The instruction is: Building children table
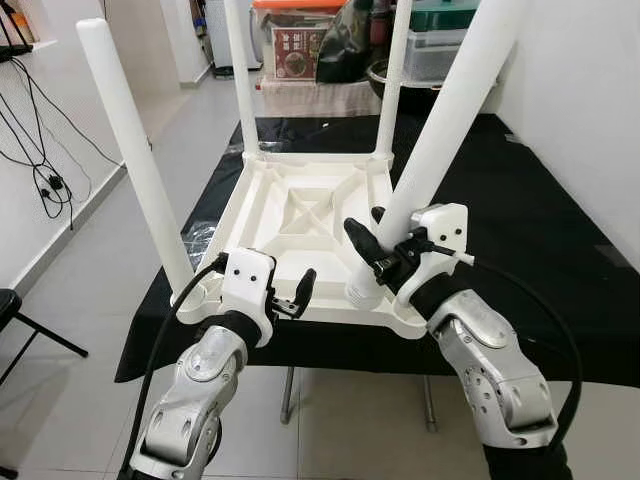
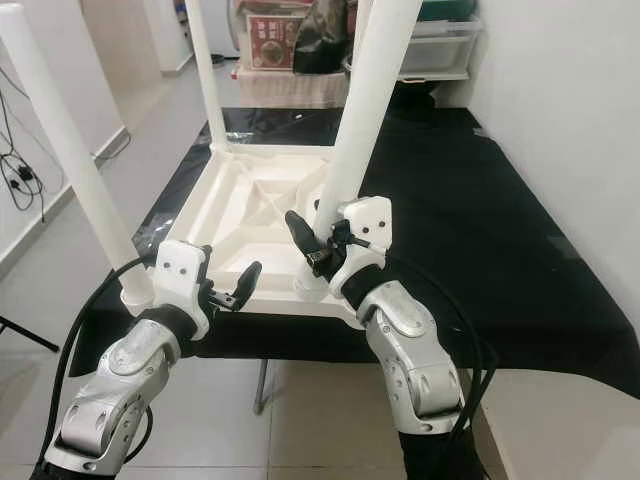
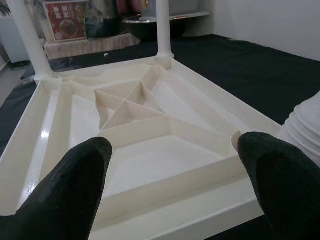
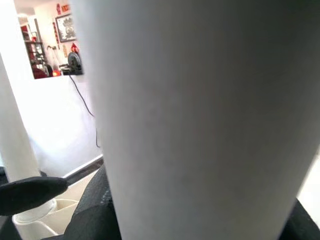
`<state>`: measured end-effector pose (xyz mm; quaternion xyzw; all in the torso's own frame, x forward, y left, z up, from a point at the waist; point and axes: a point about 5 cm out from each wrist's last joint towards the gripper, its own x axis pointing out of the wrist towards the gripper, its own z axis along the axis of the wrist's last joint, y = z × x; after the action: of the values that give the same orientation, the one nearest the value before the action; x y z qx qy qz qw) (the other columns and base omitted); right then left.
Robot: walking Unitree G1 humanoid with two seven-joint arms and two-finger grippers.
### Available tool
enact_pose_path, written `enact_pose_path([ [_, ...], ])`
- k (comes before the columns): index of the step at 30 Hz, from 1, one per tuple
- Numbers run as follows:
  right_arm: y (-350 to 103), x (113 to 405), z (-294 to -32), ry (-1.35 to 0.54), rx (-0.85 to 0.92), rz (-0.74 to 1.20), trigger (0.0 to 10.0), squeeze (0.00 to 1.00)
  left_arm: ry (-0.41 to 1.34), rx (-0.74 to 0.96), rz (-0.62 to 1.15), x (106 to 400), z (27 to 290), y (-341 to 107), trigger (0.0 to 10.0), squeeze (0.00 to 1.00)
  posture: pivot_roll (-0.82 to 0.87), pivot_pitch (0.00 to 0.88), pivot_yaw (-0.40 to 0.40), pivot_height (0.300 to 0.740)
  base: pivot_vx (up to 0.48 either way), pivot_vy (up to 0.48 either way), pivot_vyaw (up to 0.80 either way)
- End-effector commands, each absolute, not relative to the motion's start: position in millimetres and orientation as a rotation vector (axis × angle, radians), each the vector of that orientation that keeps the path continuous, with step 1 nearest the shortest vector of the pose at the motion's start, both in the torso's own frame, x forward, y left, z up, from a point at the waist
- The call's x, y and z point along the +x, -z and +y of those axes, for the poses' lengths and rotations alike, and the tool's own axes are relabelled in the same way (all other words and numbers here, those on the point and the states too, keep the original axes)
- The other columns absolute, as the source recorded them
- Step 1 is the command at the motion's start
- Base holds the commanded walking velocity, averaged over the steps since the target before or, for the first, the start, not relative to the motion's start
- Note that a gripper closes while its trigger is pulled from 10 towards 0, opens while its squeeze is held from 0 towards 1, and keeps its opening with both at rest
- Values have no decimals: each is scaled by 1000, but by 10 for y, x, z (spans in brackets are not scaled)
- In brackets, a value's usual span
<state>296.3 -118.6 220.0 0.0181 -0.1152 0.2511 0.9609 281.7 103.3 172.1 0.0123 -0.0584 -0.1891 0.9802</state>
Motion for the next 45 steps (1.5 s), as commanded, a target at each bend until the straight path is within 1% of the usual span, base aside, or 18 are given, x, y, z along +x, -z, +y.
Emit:
enact_pose_path([
  [1,-2219,2970,-1163,-516,17,-240,10000,0,386,23,-88,2791,1076,-1639,10000,0,-85,64,14,740,0,0,0],
  [5,-2209,2972,-1165,-521,-3,-231,10000,0,459,2,-63,2715,1039,-1588,10000,0,-85,66,15,740,0,0,0],
  [6,-2205,2975,-1171,-523,-18,-228,10000,0,506,-7,-56,2672,1011,-1576,10000,0,-85,66,15,740,0,0,0],
  [9,-2231,2985,-1200,-605,-55,-229,10000,0,798,10,-44,2380,867,-1563,10000,0,-79,73,19,740,0,0,0],
  [10,-2231,2985,-1200,-605,-55,-229,10000,0,798,10,-44,2380,867,-1563,10000,0,-79,73,19,740,0,0,0],
  [12,-2297,2949,-1195,-772,-81,-247,10000,0,937,45,-17,2198,836,-1515,10000,0,-73,84,15,740,0,0,0],
  [13,-2297,2949,-1195,-772,-81,-247,10000,0,937,45,-17,2198,836,-1515,10000,0,-73,84,15,740,0,0,0],
  [14,-2319,2933,-1198,-830,-85,-251,10000,0,969,55,-6,2148,832,-1498,10000,0,-72,86,14,740,0,0,0],
  [15,-2319,2933,-1198,-830,-85,-251,10000,0,969,55,-6,2148,832,-1498,10000,0,-72,86,14,740,0,0,0],
  [19,-2345,2920,-1301,-1038,-97,-231,10000,0,1022,63,26,2024,823,-1467,10000,0,-55,114,-4,740,0,0,0],
  [23,-2350,2938,-1391,-1057,-104,-224,10000,0,1033,66,31,1976,820,-1462,10000,0,-44,126,-8,740,0,0,0],
  [26,-2407,3034,-1656,-1031,-111,-212,10000,0,985,83,25,1956,884,-1482,10000,0,-33,149,0,740,0,0,0],
  [29,-2414,3026,-1712,-1041,-113,-203,10000,0,962,83,21,1973,930,-1512,10000,0,-30,166,10,740,0,-160,0],
  [37,-2346,2966,-1628,-1111,-100,-187,10000,0,974,65,32,1956,931,-1553,10000,0,-26,181,30,740,0,-480,0],
  [39,-2325,2962,-1602,-1124,-97,-184,10000,0,973,74,34,1955,927,-1553,10000,0,-26,181,30,740,0,0,0],
  [41,-2298,2947,-1522,-1160,-83,-184,10000,0,972,82,46,1948,931,-1530,10000,0,-21,183,37,740,0,0,0],
  [44,-2274,2908,-1288,-1265,-48,-195,10000,0,947,87,76,1925,953,-1468,10000,0,-15,183,37,740,0,0,0],
  [45,-2274,2908,-1288,-1265,-48,-195,10000,0,947,87,76,1925,953,-1468,10000,0,-15,183,37,740,0,0,0],
])
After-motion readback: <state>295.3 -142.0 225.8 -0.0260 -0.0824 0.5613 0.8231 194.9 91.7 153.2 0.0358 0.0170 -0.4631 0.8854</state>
